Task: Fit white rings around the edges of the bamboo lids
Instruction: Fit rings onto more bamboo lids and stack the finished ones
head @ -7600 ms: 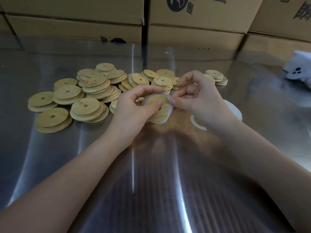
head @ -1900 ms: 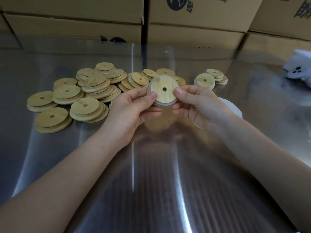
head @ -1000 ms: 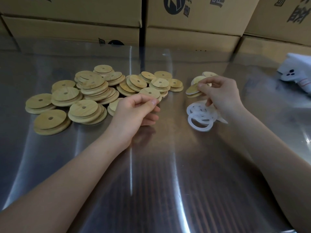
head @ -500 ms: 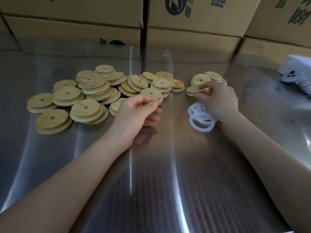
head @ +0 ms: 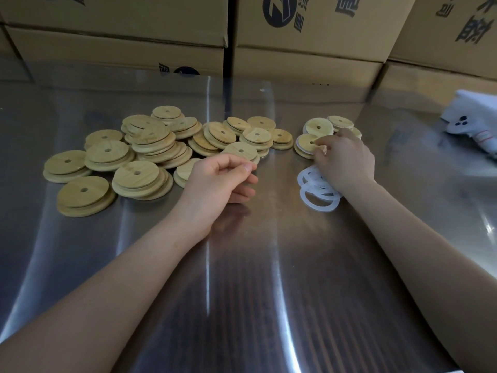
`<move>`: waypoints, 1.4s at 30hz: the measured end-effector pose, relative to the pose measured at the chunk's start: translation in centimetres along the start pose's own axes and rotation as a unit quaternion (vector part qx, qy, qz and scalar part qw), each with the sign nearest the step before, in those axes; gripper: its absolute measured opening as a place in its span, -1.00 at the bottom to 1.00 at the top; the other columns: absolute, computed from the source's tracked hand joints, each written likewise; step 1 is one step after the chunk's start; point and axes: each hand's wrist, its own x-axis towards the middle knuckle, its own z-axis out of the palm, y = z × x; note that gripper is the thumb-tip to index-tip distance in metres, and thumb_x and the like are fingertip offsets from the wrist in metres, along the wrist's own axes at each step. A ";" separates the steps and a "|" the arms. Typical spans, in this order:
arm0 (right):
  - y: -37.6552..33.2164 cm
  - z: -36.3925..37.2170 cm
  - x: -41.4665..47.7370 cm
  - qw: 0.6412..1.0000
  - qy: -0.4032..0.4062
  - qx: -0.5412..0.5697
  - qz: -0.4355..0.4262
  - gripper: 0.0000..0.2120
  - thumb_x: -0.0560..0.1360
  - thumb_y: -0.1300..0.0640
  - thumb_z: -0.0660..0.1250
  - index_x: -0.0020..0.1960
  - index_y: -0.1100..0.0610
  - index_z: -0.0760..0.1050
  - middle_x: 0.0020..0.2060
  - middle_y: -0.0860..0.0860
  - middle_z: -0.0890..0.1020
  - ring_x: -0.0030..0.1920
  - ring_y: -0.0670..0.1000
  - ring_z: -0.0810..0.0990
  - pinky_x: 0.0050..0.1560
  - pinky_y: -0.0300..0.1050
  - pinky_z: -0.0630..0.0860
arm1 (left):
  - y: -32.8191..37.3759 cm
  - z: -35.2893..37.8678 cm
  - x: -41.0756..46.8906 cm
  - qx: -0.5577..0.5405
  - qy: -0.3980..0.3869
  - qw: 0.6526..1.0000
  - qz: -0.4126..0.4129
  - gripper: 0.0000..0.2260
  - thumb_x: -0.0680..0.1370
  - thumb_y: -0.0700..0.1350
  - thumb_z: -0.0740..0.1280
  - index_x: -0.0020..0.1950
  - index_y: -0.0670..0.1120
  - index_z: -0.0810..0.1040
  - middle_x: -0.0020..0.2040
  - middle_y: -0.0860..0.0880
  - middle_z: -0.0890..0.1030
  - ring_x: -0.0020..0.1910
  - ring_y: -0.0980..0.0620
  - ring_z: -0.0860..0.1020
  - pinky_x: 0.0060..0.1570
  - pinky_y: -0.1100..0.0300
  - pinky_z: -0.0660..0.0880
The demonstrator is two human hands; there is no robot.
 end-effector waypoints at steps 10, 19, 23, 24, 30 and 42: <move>-0.7 0.0 -0.5 0.988 -0.066 -0.055 -0.128 -0.69 0.59 -0.01 0.17 0.02 0.04 0.68 0.10 0.00 0.57 0.14 0.12 0.42 0.09 -0.02 0.13 | -0.5 0.0 0.1 0.130 0.029 0.988 0.079 -0.82 0.59 -0.22 0.32 -0.11 0.04 0.62 -0.23 0.05 0.68 -0.22 0.11 0.65 -0.20 0.24 0.60; -0.5 0.4 -0.4 0.988 -0.080 -0.065 -0.114 -0.69 0.59 -0.05 0.14 0.03 0.09 0.60 -0.03 -0.01 0.53 0.09 0.09 0.44 0.02 -0.04 0.09 | -1.3 -0.6 0.9 0.410 0.061 0.885 0.212 -0.83 0.54 -0.20 0.36 0.08 -0.01 0.65 0.05 0.13 0.54 0.15 0.05 0.46 0.11 0.32 0.24; -1.5 0.1 -0.9 0.987 -0.038 0.006 -0.156 -0.71 0.57 0.04 0.22 0.24 0.07 0.55 0.15 -0.01 0.58 0.23 0.08 0.45 0.03 -0.06 0.10 | -1.8 -0.6 1.2 0.460 0.047 0.861 0.212 -0.76 0.53 -0.17 0.37 0.18 -0.01 0.63 0.20 0.04 0.55 0.27 -0.05 0.40 0.18 0.32 0.12; -2.0 0.0 -1.1 0.984 -0.039 0.029 -0.171 -0.69 0.57 0.06 0.23 0.28 0.06 0.53 0.18 -0.01 0.58 0.25 0.09 0.45 0.07 -0.05 0.15 | -1.8 -0.6 1.2 0.466 0.047 0.858 0.212 -0.75 0.52 -0.17 0.37 0.19 -0.01 0.62 0.22 0.03 0.54 0.28 -0.06 0.38 0.19 0.31 0.11; -5.1 0.0 -2.9 0.958 -0.102 0.120 -0.239 -0.53 0.52 0.13 0.30 0.43 0.07 0.39 0.29 0.05 0.53 0.33 0.13 0.44 0.28 0.17 0.37 | -1.6 -0.4 1.1 0.473 0.054 0.860 0.181 -0.70 0.53 -0.17 0.36 0.25 -0.02 0.57 0.34 -0.02 0.44 0.37 -0.06 0.36 0.33 0.13 0.23; -6.3 0.9 -3.6 0.953 -0.156 0.127 -0.227 -0.50 0.56 0.01 0.28 0.48 -0.01 0.28 0.40 -0.03 0.43 0.41 0.05 0.34 0.31 0.09 0.30 | -1.1 -0.4 1.2 0.488 0.015 0.858 0.158 -0.64 0.53 -0.12 0.33 0.33 -0.03 0.48 0.32 0.00 0.48 0.35 -0.05 0.41 0.34 -0.06 0.33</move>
